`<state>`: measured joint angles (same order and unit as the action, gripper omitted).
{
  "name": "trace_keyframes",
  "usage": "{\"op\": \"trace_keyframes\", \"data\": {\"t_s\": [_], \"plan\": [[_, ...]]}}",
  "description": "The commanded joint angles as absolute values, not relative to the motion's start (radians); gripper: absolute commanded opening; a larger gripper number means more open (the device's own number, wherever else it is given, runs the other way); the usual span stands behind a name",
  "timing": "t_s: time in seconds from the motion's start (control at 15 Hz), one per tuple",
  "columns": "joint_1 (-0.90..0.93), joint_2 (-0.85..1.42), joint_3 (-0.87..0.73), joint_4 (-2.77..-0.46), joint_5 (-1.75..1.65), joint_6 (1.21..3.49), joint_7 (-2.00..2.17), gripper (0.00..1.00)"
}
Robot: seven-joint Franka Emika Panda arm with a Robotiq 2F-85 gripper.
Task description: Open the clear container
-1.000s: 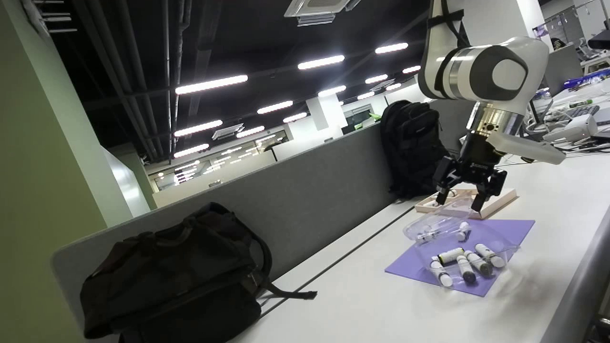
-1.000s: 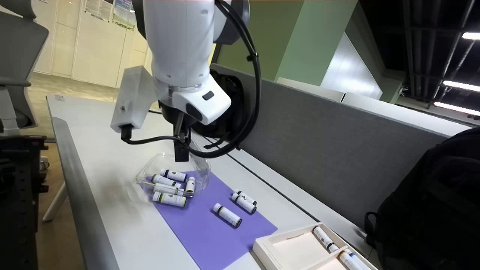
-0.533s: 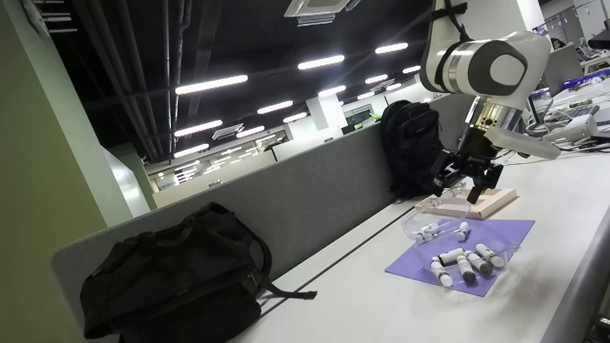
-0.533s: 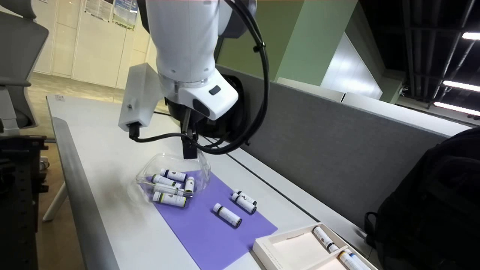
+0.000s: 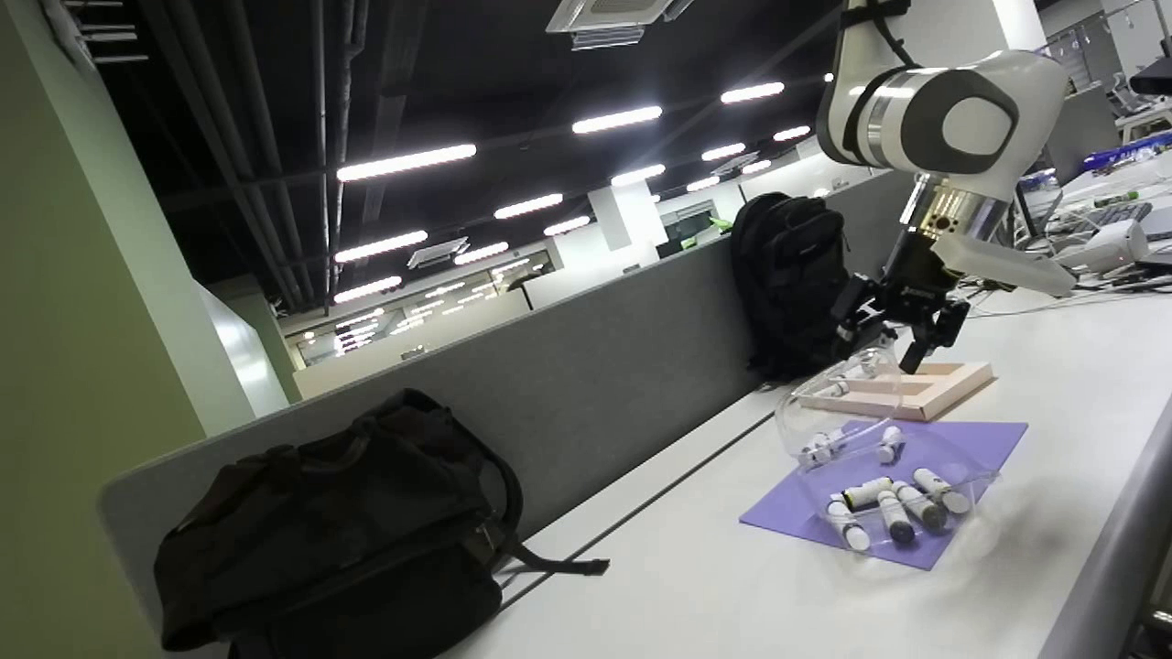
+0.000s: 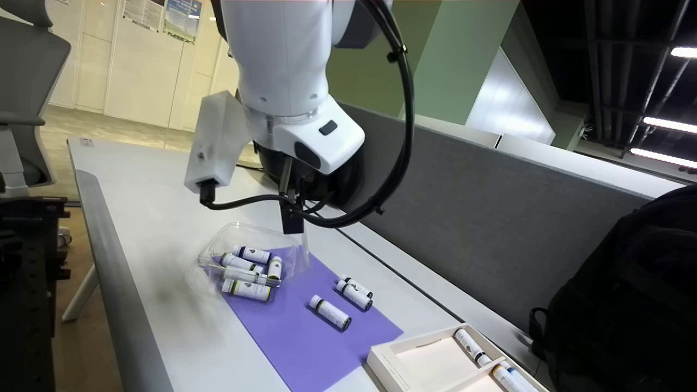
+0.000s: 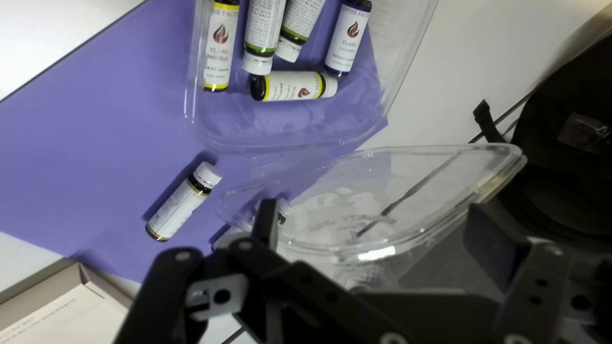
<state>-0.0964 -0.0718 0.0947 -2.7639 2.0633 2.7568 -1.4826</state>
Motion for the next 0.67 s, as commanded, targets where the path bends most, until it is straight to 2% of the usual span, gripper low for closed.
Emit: {"op": "trace_keyframes", "data": {"t_s": [0.0,0.6], "plan": [[-0.119,-0.098,0.075,-2.754,2.069,2.769,-1.498,1.0],[-0.181,-0.084,0.03,-2.707,2.064,2.779,-1.516,1.0]]}}
